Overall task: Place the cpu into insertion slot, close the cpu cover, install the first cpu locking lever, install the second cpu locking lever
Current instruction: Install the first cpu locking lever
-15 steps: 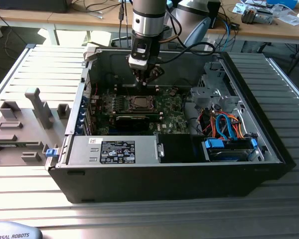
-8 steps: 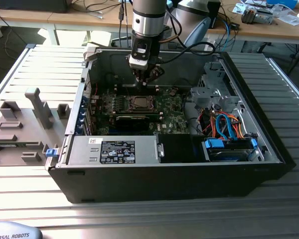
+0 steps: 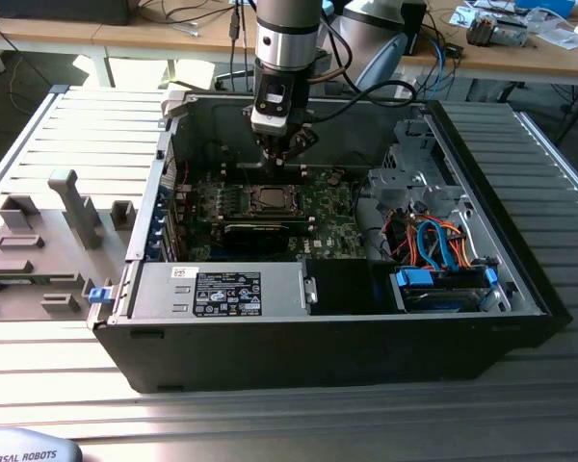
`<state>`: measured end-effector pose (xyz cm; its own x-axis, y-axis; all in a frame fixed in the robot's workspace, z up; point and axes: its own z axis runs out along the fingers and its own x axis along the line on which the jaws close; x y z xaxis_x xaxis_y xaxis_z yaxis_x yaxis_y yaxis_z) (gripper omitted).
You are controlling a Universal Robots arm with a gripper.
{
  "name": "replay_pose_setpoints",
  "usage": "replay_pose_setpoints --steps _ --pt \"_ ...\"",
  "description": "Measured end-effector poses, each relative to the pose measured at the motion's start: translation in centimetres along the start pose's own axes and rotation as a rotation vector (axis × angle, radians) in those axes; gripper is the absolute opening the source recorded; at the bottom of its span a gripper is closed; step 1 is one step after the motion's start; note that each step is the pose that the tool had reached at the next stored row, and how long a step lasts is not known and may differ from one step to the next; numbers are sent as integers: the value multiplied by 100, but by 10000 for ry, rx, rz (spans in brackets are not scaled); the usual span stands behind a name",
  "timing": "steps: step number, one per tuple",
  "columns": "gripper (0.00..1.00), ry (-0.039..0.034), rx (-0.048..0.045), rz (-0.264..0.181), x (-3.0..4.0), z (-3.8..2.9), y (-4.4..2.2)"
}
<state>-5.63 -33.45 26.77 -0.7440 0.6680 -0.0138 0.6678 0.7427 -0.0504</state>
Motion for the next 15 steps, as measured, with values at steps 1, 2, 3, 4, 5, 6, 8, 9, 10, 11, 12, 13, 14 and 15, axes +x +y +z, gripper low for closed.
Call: replay_pose_setpoints --steps 1,2,3,4,5,6,8,9,10,11,12,13,14,15 --pt "11 0 0 -15 0 0 0" --pt "11 -1 0 -26 0 0 0" --pt "11 -2 -1 -40 0 0 0" --pt "11 -3 -1 -63 0 0 0" --pt "11 -3 -1 -77 0 0 0" --pt "11 -5 -1 -95 0 0 0" --pt "11 -6 -1 -119 0 0 0" --pt "11 -6 -2 -135 0 0 0" --pt "11 -7 -2 -146 0 0 0" --pt "11 -8 -2 -168 0 0 0" --pt "11 -9 -3 -183 0 0 0" --pt "11 -10 -3 -208 0 0 0" --pt "11 -12 -4 -234 0 0 0" --pt "11 -12 -3 -245 0 0 0"
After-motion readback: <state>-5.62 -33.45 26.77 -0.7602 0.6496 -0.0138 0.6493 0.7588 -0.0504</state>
